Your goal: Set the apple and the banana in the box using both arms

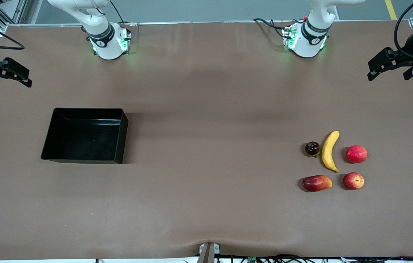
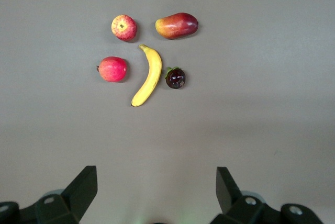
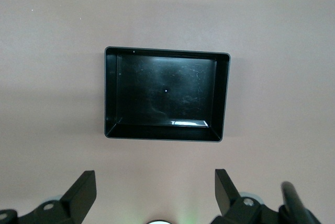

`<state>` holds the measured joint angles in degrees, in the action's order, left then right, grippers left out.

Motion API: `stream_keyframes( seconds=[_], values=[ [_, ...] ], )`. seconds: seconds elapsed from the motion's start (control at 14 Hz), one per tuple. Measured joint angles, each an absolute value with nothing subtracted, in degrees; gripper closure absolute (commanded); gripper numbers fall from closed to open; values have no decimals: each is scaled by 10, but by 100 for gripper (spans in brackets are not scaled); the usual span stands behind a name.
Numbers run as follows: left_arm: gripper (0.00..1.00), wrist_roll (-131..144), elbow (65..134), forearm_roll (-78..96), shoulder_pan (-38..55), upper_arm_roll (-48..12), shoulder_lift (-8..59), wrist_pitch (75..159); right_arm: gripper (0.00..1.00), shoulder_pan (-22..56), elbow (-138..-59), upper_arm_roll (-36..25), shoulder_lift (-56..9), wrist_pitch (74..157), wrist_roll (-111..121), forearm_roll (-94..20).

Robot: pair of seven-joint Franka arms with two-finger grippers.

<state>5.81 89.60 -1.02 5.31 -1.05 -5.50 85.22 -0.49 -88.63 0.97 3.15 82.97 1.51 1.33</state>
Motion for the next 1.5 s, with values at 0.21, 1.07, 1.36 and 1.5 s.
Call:
stream_keyframes(
  seconds=[0.21,1.07,1.36,1.5],
  values=[
    [0,58,891,-10,53,-10,-55,852,0,-5,-886,9,31,829,15,13],
    [0,56,882,-38,42,-10,16,908,0,-5,-887,5,16,821,15,14],
    [0,32,886,-38,37,-9,88,978,0,-5,-887,4,-5,823,15,18],
    [0,22,887,-38,33,-9,121,997,0,-6,-887,4,-19,825,15,25]
  ],
)
